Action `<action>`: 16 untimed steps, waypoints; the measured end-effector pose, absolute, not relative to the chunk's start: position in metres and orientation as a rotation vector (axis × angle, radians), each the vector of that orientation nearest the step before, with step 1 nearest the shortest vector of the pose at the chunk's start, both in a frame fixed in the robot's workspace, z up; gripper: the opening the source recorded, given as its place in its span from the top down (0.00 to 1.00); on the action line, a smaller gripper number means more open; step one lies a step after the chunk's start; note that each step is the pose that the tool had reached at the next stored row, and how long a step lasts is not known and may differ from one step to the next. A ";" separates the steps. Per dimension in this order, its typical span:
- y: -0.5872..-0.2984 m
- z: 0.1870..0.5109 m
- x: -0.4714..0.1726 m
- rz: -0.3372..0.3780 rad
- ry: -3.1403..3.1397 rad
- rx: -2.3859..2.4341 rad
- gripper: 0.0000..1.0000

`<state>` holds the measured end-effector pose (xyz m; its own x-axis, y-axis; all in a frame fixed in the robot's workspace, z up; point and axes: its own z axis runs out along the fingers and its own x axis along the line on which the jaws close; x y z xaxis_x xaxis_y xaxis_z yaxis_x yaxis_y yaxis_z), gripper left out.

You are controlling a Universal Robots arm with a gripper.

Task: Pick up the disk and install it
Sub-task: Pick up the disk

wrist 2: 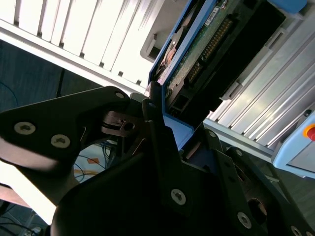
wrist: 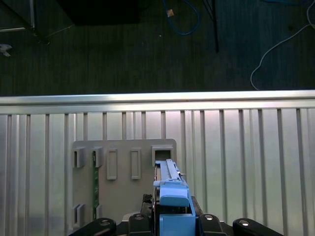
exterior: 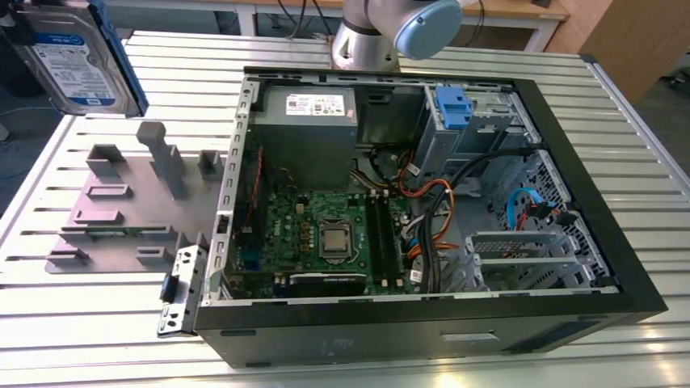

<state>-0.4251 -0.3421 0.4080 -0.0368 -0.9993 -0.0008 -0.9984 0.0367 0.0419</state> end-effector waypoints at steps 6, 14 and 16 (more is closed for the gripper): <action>-0.342 0.411 -0.425 -0.048 -2.241 2.160 0.63; -0.342 0.416 -0.425 -0.048 -2.241 2.160 0.63; -0.342 0.417 -0.425 -0.048 -2.241 2.160 0.63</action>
